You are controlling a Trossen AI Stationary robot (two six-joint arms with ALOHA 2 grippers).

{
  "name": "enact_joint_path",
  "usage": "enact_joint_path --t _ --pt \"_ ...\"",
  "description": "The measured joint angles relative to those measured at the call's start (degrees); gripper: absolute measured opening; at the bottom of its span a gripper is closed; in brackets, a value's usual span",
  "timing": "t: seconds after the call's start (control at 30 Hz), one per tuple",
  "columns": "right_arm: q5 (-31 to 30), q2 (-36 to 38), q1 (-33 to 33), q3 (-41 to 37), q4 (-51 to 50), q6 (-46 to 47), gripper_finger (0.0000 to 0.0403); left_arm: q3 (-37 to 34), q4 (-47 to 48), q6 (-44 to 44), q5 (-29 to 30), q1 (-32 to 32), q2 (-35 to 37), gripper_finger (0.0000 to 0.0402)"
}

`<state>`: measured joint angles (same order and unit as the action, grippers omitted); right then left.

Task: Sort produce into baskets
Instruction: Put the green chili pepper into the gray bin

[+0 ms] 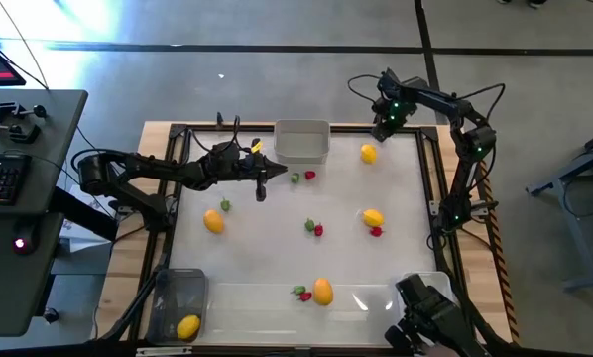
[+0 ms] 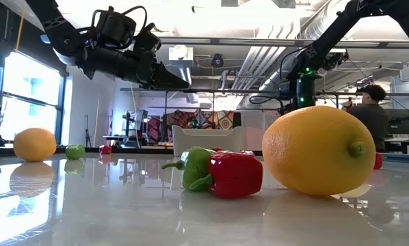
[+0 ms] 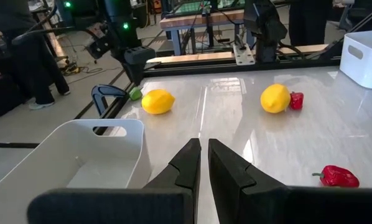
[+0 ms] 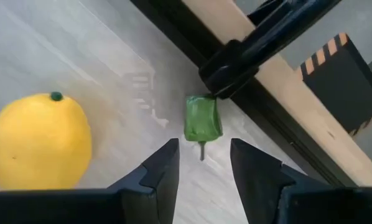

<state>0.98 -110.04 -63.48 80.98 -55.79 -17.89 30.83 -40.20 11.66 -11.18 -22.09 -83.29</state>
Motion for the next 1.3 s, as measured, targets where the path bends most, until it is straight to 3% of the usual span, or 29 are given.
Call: enact_joint_path --t 0.4,0.7,1.3 --pt "0.6 -2.5 -0.3 0.0 -1.9 0.9 0.0119 0.0 0.0 0.0 0.0 0.0 0.0 0.0019" --pt "0.6 -2.5 -1.4 0.0 -2.6 -0.2 0.0073 0.0 0.0 0.0 0.0 0.0 0.0 0.0019" --pt "1.2 -2.5 -1.4 -0.1 -1.9 1.3 0.0071 0.0 0.0 0.2 0.0 0.0 0.0 0.0019"
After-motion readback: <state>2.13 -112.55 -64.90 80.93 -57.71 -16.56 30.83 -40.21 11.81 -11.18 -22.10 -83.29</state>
